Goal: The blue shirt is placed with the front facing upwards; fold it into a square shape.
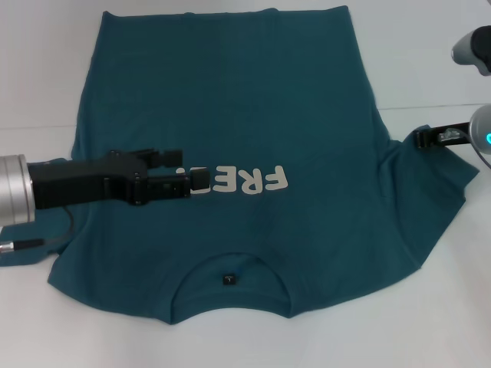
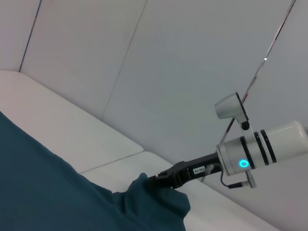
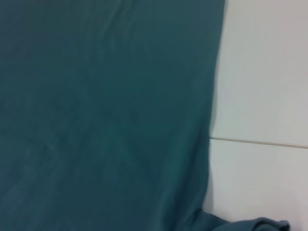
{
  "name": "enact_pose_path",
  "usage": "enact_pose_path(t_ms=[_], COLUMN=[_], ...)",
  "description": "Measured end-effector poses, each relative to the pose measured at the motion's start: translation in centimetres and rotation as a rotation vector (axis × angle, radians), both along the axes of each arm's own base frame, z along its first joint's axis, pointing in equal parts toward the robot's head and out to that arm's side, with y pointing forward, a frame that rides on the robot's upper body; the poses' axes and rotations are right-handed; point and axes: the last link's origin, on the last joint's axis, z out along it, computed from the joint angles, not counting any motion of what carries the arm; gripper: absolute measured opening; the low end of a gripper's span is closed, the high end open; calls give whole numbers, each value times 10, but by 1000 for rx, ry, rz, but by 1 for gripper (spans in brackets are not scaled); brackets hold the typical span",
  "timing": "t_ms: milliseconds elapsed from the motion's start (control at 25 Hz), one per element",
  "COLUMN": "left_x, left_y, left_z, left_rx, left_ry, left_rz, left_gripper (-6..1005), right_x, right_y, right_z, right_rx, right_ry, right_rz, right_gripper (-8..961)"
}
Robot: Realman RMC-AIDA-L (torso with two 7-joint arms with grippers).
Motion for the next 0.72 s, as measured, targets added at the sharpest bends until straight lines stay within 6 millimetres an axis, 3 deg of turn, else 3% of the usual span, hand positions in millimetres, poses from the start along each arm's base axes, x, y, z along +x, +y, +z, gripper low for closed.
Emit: enact_pose_path(t_ms=[720], left_x=[0], left_y=[0], left_z=[1], left_rx=[4], left_ry=[-3], left_rz=[3], left_gripper=[874], right_x=[-50], right_y=[16], right_z=[-6], right_rx=[-44], right_ry=[10], right_rz=[100], right_gripper=[38])
